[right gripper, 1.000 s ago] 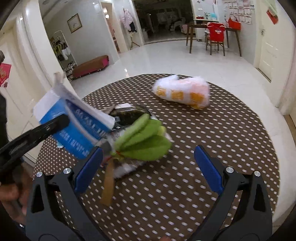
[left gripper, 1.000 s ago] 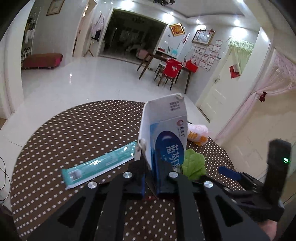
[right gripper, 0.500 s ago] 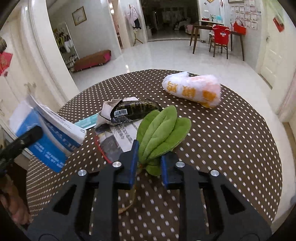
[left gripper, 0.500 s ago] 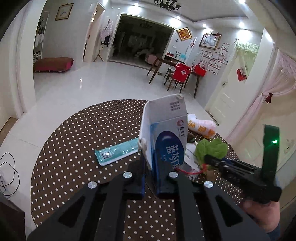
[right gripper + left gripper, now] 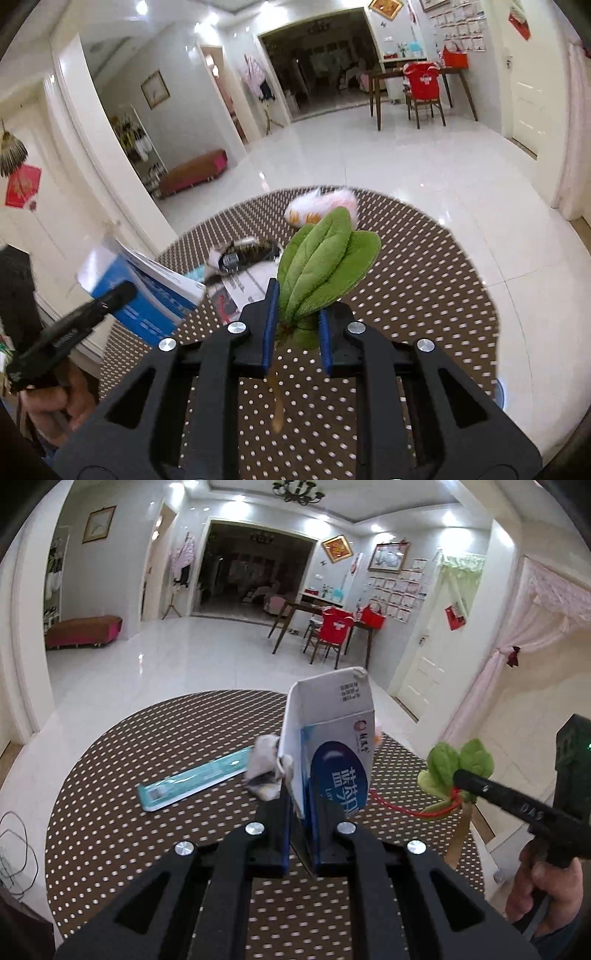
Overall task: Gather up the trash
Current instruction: 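Carry the box and leaf sprig to the blue bucket and open both tools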
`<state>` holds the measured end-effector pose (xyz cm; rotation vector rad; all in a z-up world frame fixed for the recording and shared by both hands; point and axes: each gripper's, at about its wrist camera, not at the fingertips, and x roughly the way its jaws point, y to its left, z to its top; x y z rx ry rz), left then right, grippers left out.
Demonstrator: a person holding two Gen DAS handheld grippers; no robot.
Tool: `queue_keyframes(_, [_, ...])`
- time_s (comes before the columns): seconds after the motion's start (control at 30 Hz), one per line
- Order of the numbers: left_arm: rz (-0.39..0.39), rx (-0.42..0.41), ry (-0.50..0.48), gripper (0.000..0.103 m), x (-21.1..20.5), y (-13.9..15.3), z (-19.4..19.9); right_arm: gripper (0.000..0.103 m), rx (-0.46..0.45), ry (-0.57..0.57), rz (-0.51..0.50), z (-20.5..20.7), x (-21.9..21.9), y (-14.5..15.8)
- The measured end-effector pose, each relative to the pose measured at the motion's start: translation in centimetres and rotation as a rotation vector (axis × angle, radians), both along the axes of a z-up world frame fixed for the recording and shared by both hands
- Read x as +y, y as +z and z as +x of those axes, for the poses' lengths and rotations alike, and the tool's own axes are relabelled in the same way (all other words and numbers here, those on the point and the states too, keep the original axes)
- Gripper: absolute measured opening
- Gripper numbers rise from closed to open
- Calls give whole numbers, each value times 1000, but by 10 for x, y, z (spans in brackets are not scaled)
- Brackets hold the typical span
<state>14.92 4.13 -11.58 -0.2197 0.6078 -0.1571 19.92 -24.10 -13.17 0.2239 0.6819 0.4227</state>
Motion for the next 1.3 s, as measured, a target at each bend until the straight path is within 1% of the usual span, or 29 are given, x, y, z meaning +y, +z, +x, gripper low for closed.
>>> queue_keyframes(0.1, [9, -19, -34, 8, -22, 10, 2, 19, -31, -19, 24, -8, -23, 17])
queue_keyframes(0.17, [15, -32, -60, 8, -39, 17, 4, 19, -57, -42, 22, -16, -39, 25])
queue_keyframes(0.33, [25, -50, -127, 8, -81, 28, 9, 19, -95, -108, 23, -32, -88, 39])
queue_keyframes(0.43, [25, -54, -178, 8, -110, 31, 11, 19, -99, -164, 15, -41, -119, 40])
queue_keyframes(0.53, [24, -51, -224, 8, -137, 31, 12, 19, -81, -228, 8, -49, -152, 31])
queue_keyframes(0.67, [27, -46, -288, 8, -174, 28, 15, 19, -27, -307, 5, -54, -191, 7])
queue_keyframes(0.8, [35, -29, -346, 8, -212, 18, 17, 19, 69, -383, 22, -54, -230, -32])
queue_keyframes(0.93, [44, 4, -385, 8, -240, 2, 19, 19, 149, -424, 38, -49, -254, -68])
queue_keyframes(1.07, [58, 37, -421, 8, -267, -12, 24, 19, 222, -440, 53, -41, -269, -104])
queue_keyframes(1.2, [72, 65, -450, 8, -291, -23, 30, 23, 306, -452, 72, -28, -283, -143])
queue_keyframes(1.23, [75, 68, -457, 8, -294, -25, 31, 27, 333, -452, 85, -24, -287, -154])
queue_keyframes(1.27, [79, 73, -463, 8, -299, -27, 33, 41, 351, -450, 100, -21, -290, -161])
queue_keyframes(1.3, [84, 78, -471, 8, -305, -29, 35, 58, 377, -458, 121, -18, -296, -173])
